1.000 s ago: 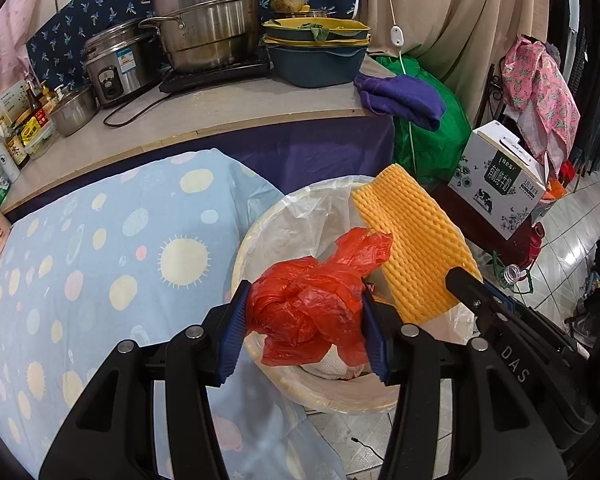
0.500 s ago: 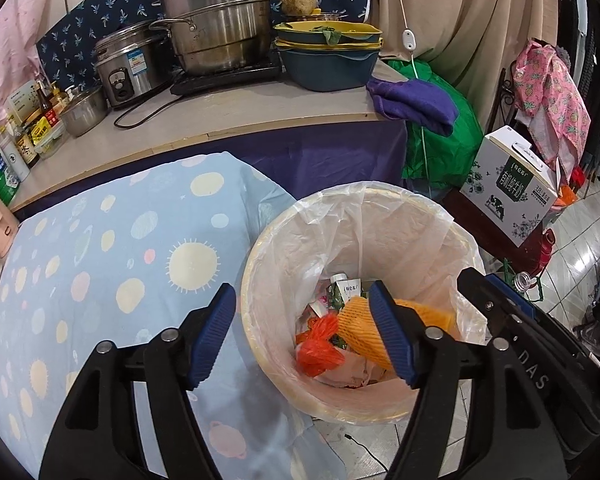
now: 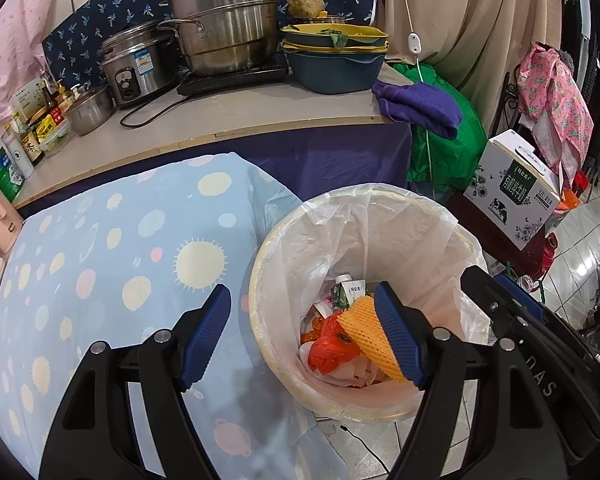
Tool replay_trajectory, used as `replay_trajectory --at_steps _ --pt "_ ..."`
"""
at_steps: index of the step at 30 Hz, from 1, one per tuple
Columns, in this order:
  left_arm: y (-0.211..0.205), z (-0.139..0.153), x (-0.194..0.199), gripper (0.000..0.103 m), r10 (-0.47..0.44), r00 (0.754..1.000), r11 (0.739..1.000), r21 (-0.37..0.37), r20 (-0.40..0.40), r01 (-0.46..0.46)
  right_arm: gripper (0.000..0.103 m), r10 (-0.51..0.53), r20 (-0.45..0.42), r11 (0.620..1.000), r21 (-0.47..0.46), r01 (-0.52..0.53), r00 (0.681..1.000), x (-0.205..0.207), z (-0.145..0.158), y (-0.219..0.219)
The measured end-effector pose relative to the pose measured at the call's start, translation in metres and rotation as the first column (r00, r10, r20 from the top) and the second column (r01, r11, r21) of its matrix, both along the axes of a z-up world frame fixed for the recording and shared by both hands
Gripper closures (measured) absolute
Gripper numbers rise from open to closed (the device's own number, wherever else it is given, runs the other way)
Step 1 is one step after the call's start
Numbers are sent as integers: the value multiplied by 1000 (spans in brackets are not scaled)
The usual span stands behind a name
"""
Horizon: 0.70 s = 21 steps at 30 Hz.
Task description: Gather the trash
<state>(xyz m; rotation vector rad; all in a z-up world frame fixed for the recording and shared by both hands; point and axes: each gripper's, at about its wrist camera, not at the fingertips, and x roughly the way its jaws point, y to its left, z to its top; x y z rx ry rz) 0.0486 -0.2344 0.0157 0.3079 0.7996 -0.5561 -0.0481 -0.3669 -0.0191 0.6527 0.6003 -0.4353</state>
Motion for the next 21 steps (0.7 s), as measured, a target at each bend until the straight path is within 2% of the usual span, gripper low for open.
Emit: replay_trajectory --at_steps 7,11,17,21 --pt "11 1 1 30 23 1000 1000 -1 3 -23 54 -1 -24 999 -51 0 1000 -2 8 10" --pt "20 3 -1 21 44 999 999 -1 14 -44 51 -2 -58 995 -102 -4 998 -4 16 18" --pt "37 6 -6 18 66 998 998 11 15 -66 43 9 -108 985 -171 -28 994 -6 26 32" --pt "51 6 -10 12 87 996 996 31 16 -88 40 21 -139 983 -178 -46 990 -11 29 41"
